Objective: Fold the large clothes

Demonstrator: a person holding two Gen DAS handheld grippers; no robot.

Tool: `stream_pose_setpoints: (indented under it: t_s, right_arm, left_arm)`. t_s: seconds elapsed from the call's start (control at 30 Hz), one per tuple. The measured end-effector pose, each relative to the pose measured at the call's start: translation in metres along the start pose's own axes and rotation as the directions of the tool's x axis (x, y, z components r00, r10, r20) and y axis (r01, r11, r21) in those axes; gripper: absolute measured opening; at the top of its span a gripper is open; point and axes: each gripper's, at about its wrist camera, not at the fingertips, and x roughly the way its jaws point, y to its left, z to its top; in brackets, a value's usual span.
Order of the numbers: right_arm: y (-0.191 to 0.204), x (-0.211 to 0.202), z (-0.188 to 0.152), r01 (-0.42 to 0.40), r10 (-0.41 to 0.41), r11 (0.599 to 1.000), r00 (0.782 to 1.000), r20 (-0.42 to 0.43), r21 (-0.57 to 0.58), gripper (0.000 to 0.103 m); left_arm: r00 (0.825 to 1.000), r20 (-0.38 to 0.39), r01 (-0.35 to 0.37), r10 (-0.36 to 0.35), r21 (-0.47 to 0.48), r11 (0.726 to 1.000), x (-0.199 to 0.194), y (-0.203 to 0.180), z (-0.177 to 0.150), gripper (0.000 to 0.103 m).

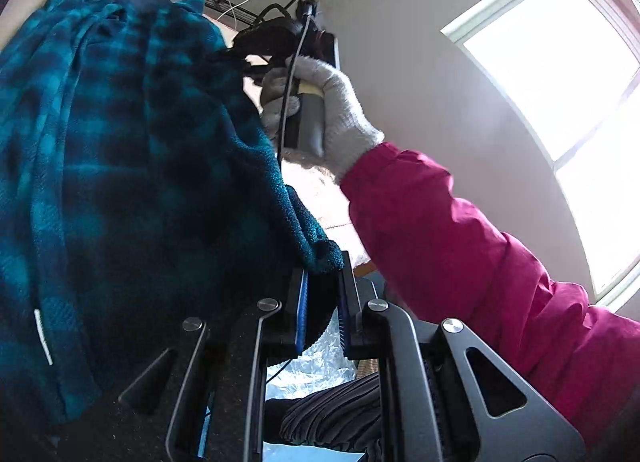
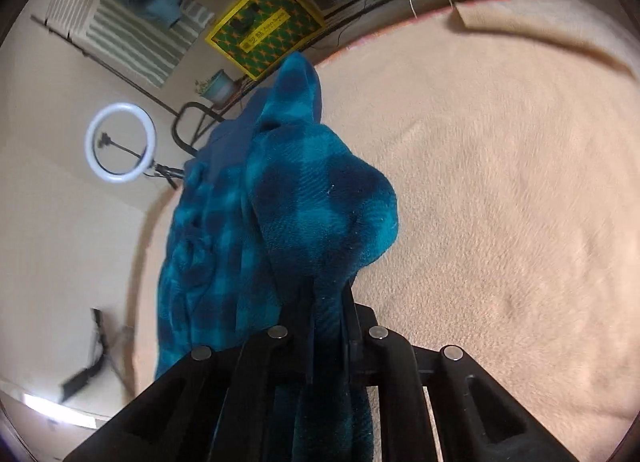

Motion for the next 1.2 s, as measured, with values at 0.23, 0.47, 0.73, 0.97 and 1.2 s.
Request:
stream_pose_setpoints:
  t_s: [0.23, 0.47, 0.73, 0.97, 1.2]
  right_arm:
    - [0.079, -0.025, 0.009, 0.228, -0.218, 0.961, 0.973, 0.078, -0.158, 0.005]
    - [0.188, 0.024, -0.007, 0.394, -0.376, 0.829, 0.918, 0.127, -0.396, 0.005]
    - [0.275, 0.14, -0.06, 0.497, -0.535, 0.586, 0.831, 0.155, -0.64, 0.005]
    - [0.27, 0.123, -0.049, 0.375, -0.44, 0.669, 0.896, 0.065, -0.642, 0.028]
    - [0.222, -0.012, -0.044, 0.159, -0.163, 0.874, 0.986, 0.032, -0.458, 0.033]
  left_arm:
    - [0.999, 0.034, -0.021, 0.023, -0.058, 0.998, -0.034, 0.027, -0.016, 0.01]
    - [0.996, 0.076, -0.033, 0.045, -0.152, 0.988, -0.072, 0.06, -0.029, 0.01]
    - [0.992, 0.092, -0.065, 0.091, -0.256, 0.965, -0.093, 0.095, -0.04, 0.009]
    - [0.991, 0.084, -0.085, 0.107, -0.233, 0.969, -0.1, 0.092, -0.043, 0.01]
    - [0.991, 0.064, -0.104, 0.119, -0.207, 0.973, -0.107, 0.084, -0.053, 0.01]
